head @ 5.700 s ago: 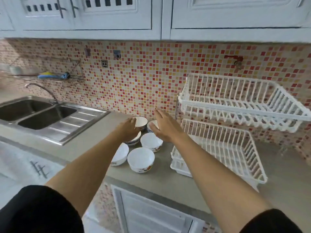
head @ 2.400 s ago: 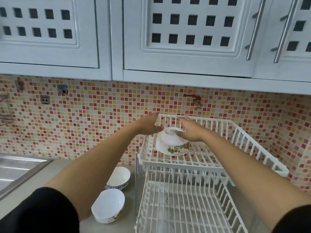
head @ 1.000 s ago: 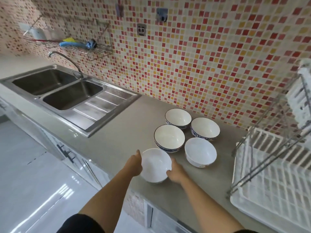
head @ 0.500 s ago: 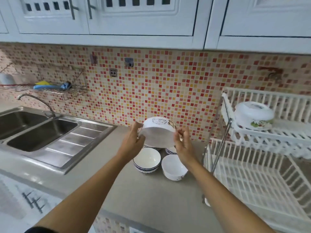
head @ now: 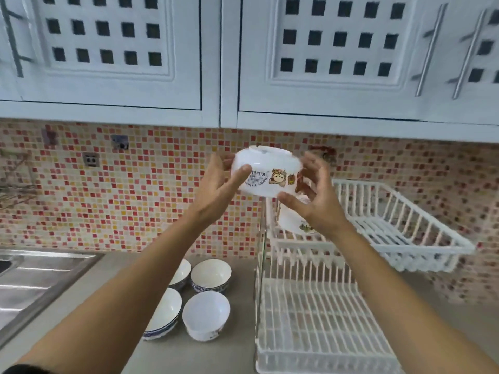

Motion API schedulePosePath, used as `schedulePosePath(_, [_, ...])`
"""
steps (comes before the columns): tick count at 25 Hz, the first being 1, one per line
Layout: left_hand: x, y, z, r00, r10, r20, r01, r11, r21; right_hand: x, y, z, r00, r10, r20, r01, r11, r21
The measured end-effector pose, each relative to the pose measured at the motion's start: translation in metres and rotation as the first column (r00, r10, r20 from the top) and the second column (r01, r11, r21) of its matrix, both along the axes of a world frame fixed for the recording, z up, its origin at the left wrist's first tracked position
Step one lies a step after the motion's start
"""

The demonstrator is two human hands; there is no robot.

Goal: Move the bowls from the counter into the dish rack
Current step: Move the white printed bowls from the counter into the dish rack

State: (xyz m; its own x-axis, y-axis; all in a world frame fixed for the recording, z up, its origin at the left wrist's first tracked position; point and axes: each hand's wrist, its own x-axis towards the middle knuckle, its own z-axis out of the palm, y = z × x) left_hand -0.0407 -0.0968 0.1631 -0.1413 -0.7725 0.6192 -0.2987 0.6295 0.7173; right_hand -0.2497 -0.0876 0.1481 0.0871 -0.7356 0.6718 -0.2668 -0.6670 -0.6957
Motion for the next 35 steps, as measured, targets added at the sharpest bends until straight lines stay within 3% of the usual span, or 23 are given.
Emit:
schedulePosePath(4, [-0.065,-0.039,0.012,0.967,0.067,0.246,-0.073,0.997,0.013,-0.063,-0.023,0.015,0.984,-0.151,-0.097,0.151,0.989,-0.008])
schedulePosePath(7, [-0.106,-0.065,0.009,0.969,-0.042,0.244,0.017,0.994,0.105,-0.101,-0.044,0.017,0.955,-0.225,-0.194,0.246,0.965,0.093])
schedulePosePath(10, [-0.127,-0.091,-0.002,0.958,-0.117,0.263,0.049,0.966,0.253,-0.125,-0.064,0.009,0.936,-0.210,-0.284,0.278,0.933,0.227])
schedulePosePath(12, [-0.136,-0.104,-0.011,0.929,-0.099,0.358,-0.015,0.953,0.304,-0.132,-0.078,0.001,0.887,-0.195,-0.418,0.324,0.908,0.264])
schedulePosePath(17, [-0.140,-0.126,-0.025,0.793,-0.046,0.607,-0.176,0.937,0.301,-0.131,-0.102,-0.015,0.774,-0.134,-0.618,0.361,0.896,0.258])
schedulePosePath(30, [-0.155,-0.122,-0.034,0.634,-0.053,0.771,-0.292,0.907,0.303,-0.118,-0.106,-0.025,0.672,-0.018,-0.740,0.446,0.808,0.385])
schedulePosePath(35, [-0.137,-0.093,-0.012,0.681,0.042,0.731,-0.258,0.948,0.186,-0.098,-0.086,-0.007,0.667,-0.093,-0.739,0.475,0.817,0.326])
